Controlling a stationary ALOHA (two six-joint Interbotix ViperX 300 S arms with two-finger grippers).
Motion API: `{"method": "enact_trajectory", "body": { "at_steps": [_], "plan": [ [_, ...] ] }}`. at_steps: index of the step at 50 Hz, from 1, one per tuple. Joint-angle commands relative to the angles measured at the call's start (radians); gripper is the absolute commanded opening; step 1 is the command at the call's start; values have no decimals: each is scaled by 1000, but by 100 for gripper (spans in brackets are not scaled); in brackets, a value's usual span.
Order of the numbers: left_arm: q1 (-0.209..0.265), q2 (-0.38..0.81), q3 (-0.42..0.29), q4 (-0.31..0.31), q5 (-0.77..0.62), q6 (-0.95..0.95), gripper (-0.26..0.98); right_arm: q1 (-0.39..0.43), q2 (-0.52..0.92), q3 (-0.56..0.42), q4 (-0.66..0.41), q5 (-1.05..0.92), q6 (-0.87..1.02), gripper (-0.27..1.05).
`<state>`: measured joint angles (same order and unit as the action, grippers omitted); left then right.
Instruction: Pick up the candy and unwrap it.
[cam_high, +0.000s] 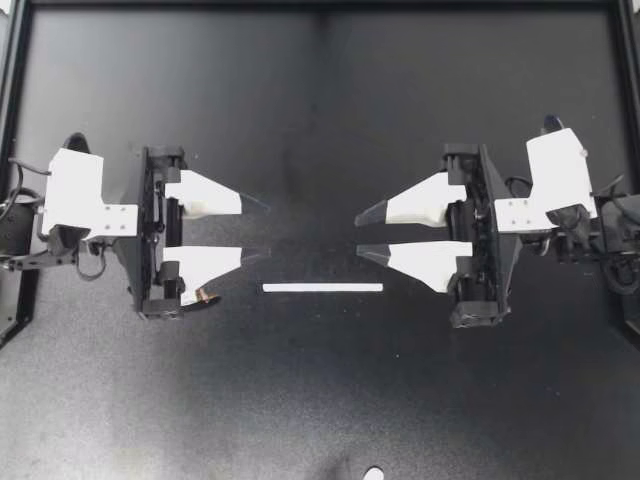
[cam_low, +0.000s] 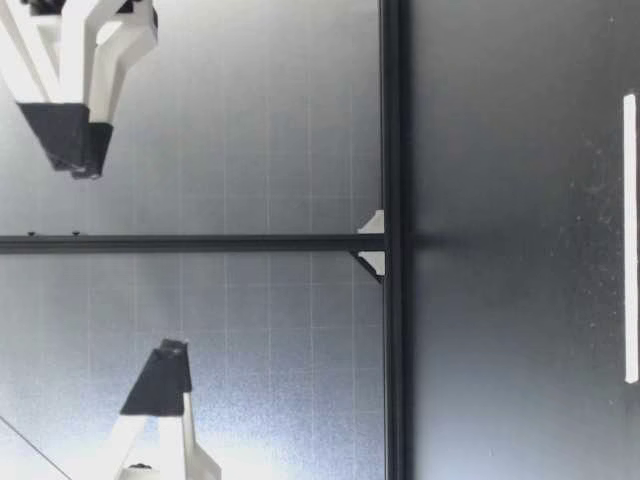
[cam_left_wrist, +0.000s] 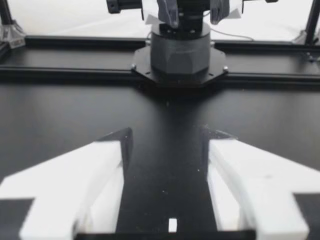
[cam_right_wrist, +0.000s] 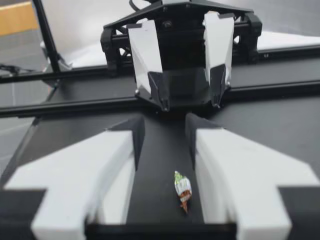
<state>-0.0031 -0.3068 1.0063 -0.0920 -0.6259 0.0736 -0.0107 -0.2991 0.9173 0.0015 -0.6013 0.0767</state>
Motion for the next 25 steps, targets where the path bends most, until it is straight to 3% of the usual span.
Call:
{"method": "enact_trajectory", "body": {
  "at_steps": [1,25],
  "plan": [
    [-2,-17,-8,-2,-3,2,38,-6,-20,-11,2,-28,2,42],
    [-2,-18,-9,-2,-8,2,38,-6,-23,-11,2,-83,3,43]
  ]
}}
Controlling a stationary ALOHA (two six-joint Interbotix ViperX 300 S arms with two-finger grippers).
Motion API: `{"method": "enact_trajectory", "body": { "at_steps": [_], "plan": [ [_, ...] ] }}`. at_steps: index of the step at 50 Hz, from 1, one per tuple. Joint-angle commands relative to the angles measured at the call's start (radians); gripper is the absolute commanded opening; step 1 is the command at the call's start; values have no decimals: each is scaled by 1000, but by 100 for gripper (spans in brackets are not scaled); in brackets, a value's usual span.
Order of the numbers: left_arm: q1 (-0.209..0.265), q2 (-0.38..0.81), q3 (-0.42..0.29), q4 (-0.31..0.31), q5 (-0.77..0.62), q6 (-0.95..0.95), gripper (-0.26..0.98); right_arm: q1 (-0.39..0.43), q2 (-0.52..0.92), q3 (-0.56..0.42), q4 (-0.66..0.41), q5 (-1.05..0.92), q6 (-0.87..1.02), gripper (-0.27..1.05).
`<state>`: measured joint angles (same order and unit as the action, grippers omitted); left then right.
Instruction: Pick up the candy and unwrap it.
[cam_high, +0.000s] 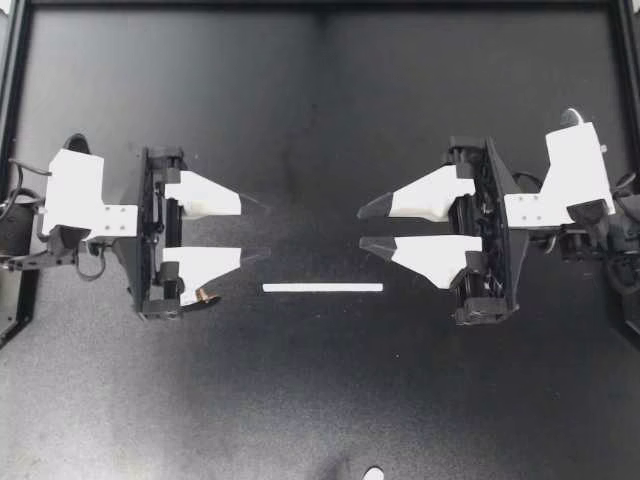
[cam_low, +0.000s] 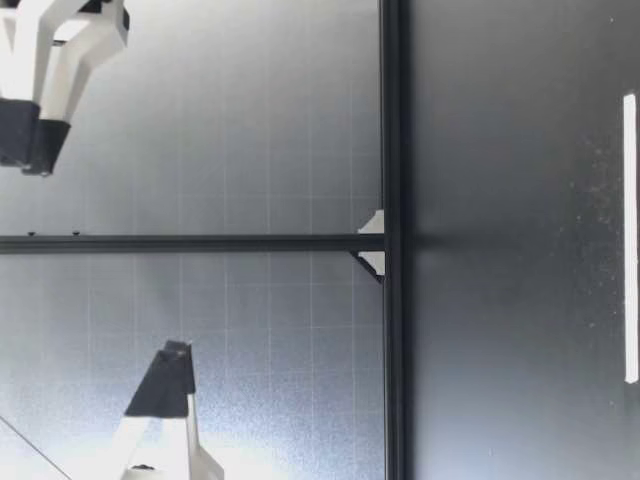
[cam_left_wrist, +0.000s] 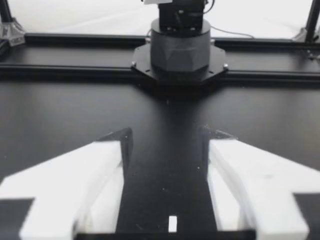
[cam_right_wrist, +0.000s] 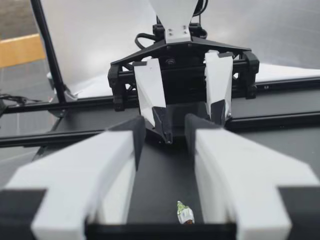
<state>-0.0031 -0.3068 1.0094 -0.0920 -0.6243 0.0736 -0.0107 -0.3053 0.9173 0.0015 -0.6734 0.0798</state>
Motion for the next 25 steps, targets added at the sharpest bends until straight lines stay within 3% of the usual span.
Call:
{"method": "enact_trajectory", "body": {
  "at_steps": [1,25],
  "plan": [
    [0,-17,-11,-2,-9,2,38,-6,-17,-12,2,-11,0,43],
    [-2,-17,-11,-2,-9,8,38,-5,-14,-12,2,-15,-2,43]
  ]
}}
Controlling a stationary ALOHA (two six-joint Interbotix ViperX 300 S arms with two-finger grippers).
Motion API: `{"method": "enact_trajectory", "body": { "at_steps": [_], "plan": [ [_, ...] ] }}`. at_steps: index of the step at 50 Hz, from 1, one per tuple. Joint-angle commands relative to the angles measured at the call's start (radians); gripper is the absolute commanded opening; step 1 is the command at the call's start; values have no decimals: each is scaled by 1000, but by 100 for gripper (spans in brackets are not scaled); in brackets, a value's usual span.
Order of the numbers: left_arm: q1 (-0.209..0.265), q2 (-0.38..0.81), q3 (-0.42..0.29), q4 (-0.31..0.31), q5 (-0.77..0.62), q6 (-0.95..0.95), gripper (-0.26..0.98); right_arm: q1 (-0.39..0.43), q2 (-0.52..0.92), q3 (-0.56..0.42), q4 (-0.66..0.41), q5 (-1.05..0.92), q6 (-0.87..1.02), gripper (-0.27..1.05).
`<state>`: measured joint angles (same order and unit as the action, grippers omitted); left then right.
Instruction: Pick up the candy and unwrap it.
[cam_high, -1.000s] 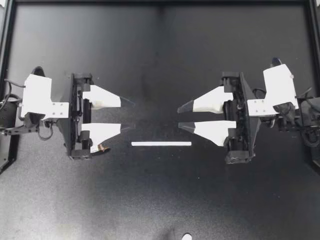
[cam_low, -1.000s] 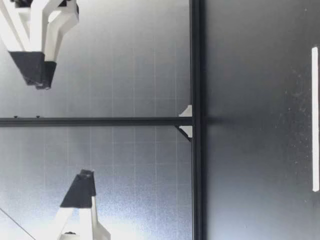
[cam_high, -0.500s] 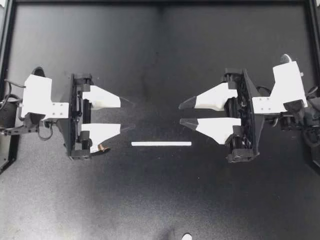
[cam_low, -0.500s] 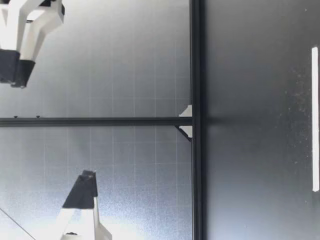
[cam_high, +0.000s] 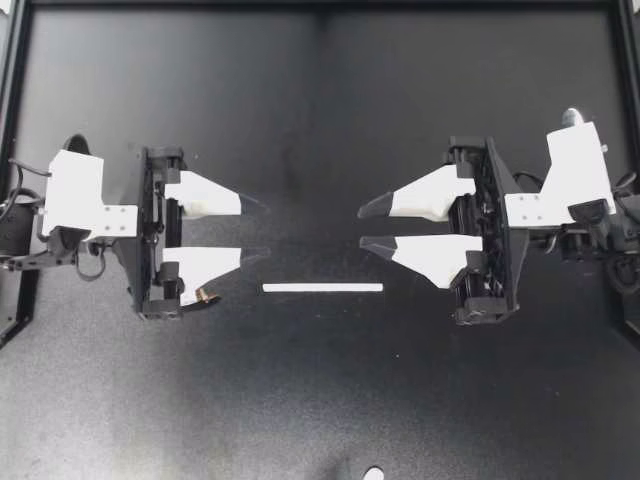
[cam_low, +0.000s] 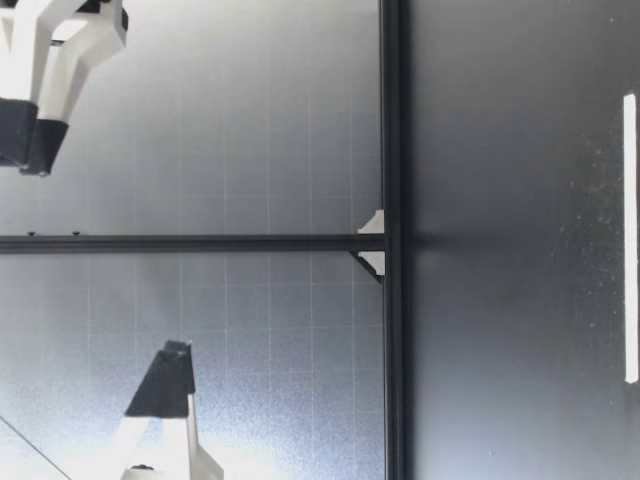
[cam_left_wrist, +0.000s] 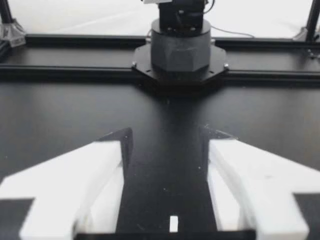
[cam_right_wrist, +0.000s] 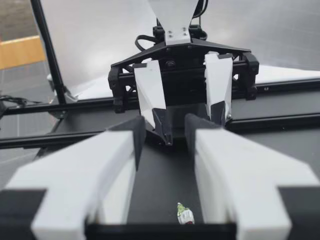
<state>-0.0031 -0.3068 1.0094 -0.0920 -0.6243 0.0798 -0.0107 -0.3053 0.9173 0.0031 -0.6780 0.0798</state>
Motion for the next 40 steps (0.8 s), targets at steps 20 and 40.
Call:
{"method": "enact_trajectory", "body": {
  "at_steps": [20,40],
  "plan": [
    [-2,-17,-11,-2,-5,0,38,-5,-11,-11,-2,-11,-2,43],
    [-2,-17,-6,-2,-2,6,38,-6,-9,3,-3,-11,-8,43]
  ]
}}
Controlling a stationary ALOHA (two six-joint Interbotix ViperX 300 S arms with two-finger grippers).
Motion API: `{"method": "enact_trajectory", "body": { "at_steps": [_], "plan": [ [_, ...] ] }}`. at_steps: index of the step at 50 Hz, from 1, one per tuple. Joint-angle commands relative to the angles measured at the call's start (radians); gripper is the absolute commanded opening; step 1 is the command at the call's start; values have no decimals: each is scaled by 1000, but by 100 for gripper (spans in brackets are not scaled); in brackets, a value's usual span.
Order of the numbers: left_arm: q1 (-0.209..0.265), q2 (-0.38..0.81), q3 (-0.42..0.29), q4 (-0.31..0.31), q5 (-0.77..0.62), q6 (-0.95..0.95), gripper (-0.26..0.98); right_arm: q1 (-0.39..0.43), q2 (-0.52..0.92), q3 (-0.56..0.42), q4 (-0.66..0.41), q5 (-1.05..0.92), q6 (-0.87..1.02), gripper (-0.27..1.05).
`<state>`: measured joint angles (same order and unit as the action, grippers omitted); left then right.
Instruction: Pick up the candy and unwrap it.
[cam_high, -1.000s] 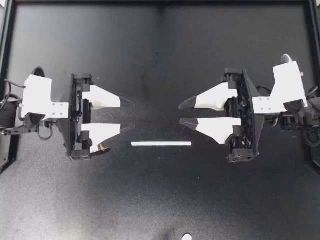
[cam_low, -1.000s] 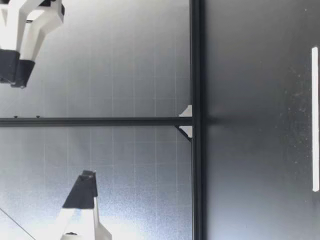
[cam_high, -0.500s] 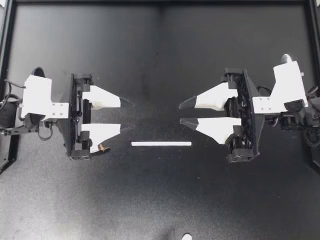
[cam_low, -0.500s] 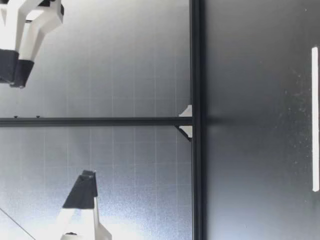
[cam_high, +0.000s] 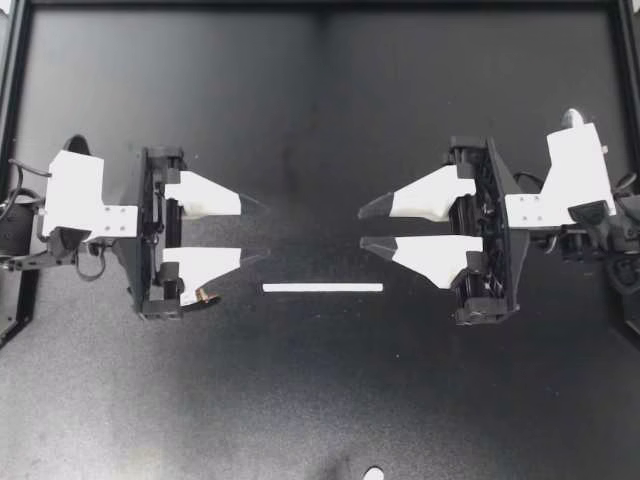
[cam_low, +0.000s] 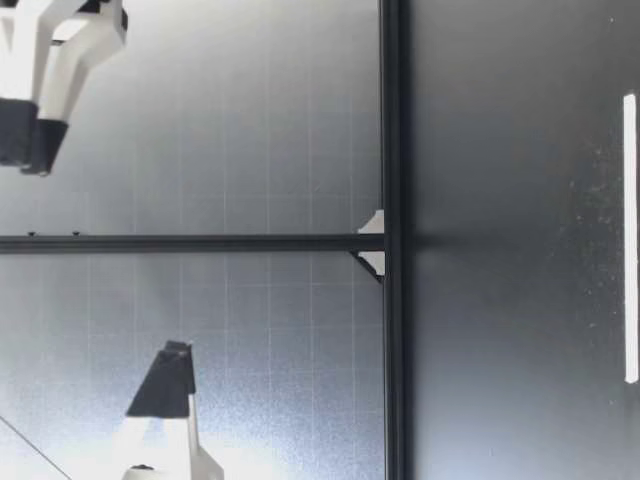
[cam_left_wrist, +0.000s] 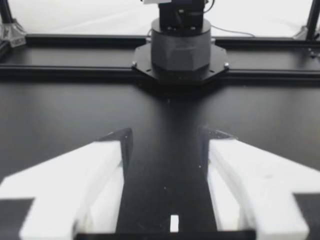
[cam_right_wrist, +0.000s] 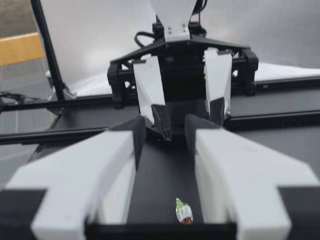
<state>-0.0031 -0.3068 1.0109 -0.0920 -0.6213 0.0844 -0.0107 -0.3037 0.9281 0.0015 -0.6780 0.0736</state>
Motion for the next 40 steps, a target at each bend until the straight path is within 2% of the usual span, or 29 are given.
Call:
{"method": "enact_trajectory", "body": {
  "at_steps": [1,22,40],
  "plan": [
    [0,-17,-6,0,-5,2,38,-6,-11,-6,-2,-11,0,43],
    [-2,-17,6,-2,-6,-2,38,-6,6,11,-2,-11,2,43],
    [-2,-52,-6,0,-14,11,38,-6,-3,-34,-3,-11,-3,43]
  ]
}}
